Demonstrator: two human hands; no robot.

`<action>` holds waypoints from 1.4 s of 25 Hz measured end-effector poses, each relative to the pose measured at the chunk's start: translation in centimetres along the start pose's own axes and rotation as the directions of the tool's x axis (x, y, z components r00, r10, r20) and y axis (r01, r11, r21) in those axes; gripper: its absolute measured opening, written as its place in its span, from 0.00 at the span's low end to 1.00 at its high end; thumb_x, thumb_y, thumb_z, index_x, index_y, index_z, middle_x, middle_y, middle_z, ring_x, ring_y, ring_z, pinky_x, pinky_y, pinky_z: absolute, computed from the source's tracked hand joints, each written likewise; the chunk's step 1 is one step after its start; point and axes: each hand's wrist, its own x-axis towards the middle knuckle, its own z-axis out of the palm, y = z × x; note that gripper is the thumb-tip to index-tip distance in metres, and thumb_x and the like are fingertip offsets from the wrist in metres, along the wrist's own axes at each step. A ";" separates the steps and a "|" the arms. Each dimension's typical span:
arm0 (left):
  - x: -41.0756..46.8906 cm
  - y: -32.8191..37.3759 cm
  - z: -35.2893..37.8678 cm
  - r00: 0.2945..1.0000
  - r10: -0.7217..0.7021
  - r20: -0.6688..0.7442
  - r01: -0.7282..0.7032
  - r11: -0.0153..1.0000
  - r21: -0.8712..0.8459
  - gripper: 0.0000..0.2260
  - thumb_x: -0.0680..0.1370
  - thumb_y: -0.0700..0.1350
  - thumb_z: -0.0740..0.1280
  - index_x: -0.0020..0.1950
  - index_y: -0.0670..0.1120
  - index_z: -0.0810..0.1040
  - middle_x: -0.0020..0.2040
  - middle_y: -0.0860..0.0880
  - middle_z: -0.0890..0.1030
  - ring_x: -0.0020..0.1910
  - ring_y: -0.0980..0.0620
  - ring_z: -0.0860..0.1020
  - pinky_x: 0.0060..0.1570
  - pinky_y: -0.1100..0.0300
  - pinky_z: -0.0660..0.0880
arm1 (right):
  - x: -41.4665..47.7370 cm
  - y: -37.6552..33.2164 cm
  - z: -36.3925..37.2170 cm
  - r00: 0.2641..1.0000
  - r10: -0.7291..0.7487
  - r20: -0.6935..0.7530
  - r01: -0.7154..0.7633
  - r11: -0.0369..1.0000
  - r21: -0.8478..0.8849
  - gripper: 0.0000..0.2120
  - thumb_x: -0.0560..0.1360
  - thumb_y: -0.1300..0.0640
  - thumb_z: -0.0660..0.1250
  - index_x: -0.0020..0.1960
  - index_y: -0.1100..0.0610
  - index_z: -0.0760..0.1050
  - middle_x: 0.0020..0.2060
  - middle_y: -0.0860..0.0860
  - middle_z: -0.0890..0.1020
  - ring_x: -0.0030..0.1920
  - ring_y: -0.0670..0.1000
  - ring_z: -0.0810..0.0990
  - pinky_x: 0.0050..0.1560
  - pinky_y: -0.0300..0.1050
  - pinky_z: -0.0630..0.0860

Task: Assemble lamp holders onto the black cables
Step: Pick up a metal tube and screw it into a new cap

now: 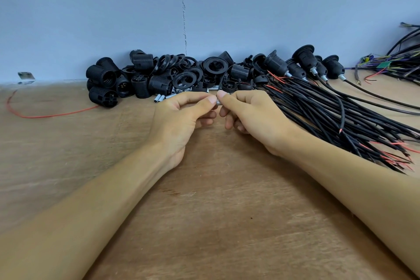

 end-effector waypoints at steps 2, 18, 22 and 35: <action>0.0 0.0 -0.1 1.000 -0.001 0.013 0.001 1.000 -0.004 0.02 0.76 0.39 0.74 0.46 0.45 0.86 0.43 0.45 0.87 0.39 0.53 0.84 0.41 0.64 0.80 | -0.1 0.0 0.1 1.000 -0.009 -0.023 0.009 1.000 -0.010 0.17 0.80 0.44 0.65 0.42 0.56 0.79 0.29 0.50 0.82 0.26 0.44 0.71 0.30 0.38 0.69; 0.3 -0.1 -0.2 0.999 -0.021 -0.024 0.019 0.998 -0.059 0.03 0.74 0.38 0.75 0.46 0.43 0.86 0.42 0.43 0.87 0.38 0.52 0.85 0.40 0.63 0.80 | -0.4 0.4 0.0 0.983 -0.177 -0.044 0.168 0.971 -0.168 0.08 0.79 0.44 0.68 0.48 0.48 0.78 0.37 0.46 0.84 0.30 0.39 0.75 0.38 0.39 0.71; 0.2 -0.2 -0.1 1.000 -0.025 -0.017 0.025 0.999 -0.026 0.03 0.74 0.37 0.75 0.46 0.43 0.86 0.42 0.42 0.87 0.38 0.52 0.84 0.40 0.63 0.80 | 0.0 0.5 -0.1 0.982 -0.189 -0.024 0.174 0.942 -0.286 0.15 0.81 0.43 0.63 0.42 0.52 0.79 0.33 0.47 0.84 0.30 0.39 0.75 0.39 0.37 0.68; 0.4 0.1 0.0 0.999 -0.055 -0.001 0.055 0.997 -0.046 0.02 0.75 0.37 0.74 0.46 0.42 0.85 0.41 0.43 0.87 0.38 0.51 0.84 0.40 0.63 0.81 | -0.1 0.6 -0.4 0.980 -0.199 0.012 0.197 0.960 -0.200 0.06 0.78 0.47 0.69 0.47 0.49 0.79 0.38 0.45 0.83 0.32 0.41 0.75 0.36 0.34 0.71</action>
